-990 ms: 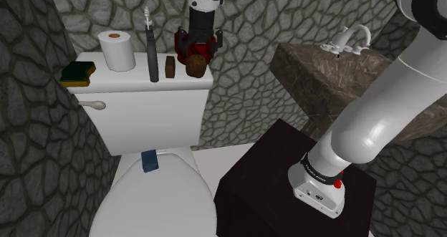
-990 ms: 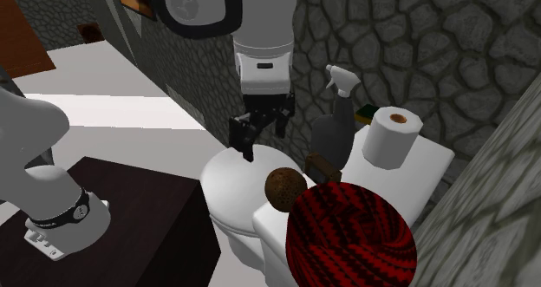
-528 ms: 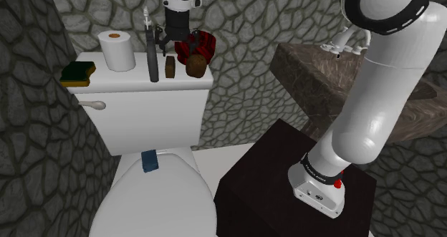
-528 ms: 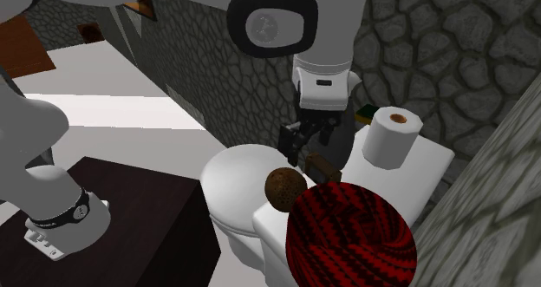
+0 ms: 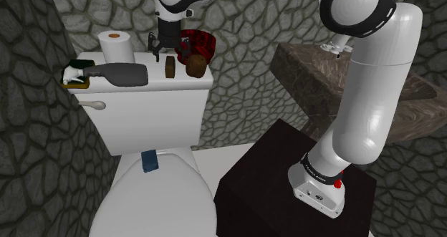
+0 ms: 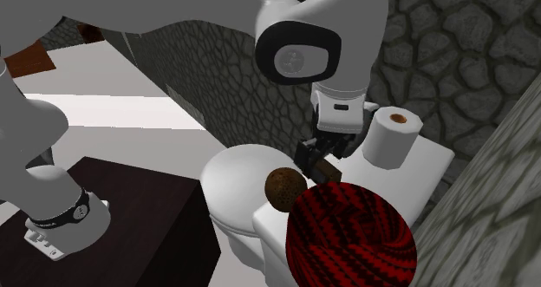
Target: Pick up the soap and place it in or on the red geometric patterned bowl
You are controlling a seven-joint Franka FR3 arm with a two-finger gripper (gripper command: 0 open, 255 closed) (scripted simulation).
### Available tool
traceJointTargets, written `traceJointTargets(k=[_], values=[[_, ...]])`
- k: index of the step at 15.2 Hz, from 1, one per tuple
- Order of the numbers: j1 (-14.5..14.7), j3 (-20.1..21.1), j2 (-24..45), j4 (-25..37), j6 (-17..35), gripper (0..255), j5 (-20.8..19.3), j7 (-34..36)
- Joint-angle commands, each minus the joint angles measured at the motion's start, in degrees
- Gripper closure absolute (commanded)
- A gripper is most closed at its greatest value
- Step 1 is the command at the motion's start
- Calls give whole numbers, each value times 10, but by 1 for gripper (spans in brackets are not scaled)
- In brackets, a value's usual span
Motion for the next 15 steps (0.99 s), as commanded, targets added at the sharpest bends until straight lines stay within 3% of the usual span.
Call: traceJointTargets(k=[1,10,11,15], values=[[0,-1,6,-7,14,0,-1,1],[0,-1,7,-10,18,0,-2,1],[0,-1,7,-10,18,255,-2,1],[1,0,7,-10,18,255,-2,2]])
